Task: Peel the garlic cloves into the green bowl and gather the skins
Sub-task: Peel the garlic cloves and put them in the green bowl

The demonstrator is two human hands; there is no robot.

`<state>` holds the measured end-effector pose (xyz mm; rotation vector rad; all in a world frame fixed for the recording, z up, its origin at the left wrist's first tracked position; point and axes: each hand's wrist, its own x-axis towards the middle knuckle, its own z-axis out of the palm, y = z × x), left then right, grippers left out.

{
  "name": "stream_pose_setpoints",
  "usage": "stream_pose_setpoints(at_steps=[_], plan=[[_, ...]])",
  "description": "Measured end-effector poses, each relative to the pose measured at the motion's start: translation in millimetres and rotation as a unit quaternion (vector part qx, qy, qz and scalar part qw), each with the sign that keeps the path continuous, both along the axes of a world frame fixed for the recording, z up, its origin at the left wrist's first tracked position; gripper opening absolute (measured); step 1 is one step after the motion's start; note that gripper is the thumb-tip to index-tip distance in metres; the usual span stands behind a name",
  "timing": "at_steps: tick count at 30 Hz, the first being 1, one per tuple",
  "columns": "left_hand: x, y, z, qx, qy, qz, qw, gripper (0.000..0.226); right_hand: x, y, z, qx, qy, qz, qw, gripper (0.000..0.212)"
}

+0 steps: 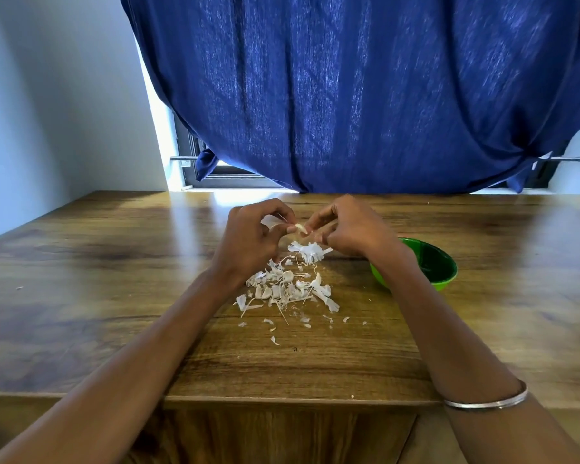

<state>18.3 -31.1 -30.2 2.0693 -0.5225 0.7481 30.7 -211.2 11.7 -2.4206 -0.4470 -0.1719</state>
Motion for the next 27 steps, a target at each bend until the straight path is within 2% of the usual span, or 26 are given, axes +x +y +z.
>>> stream_pose_setpoints(at_steps=[4,9,14,19,27], plan=[[-2.3,-2.1,1.8,-0.026,-0.001,-0.010,1.000,0.007,1.5,-0.6,0.7,0.025,-0.018,0.007,1.000,0.017],[1.4,-0.5,0.8,-0.003,-0.012,-0.007,1.000,0.008,1.1,2.1,0.4,0.066,0.023,0.035,0.997,0.023],[0.2,-2.1,2.8,-0.007,-0.018,-0.008,1.000,0.012,0.6,3.5,-1.3,0.102,0.002,0.019,0.995,0.009],[-1.2,-2.9,3.7,-0.034,-0.014,-0.007,0.999,0.016,2.9,0.8,-1.5,0.097,-0.033,0.006,0.995,0.010],[-3.1,-3.5,5.2,-0.059,-0.031,0.009,0.998,0.018,3.1,2.6,-2.2,0.106,-0.001,-0.008,0.994,0.007]])
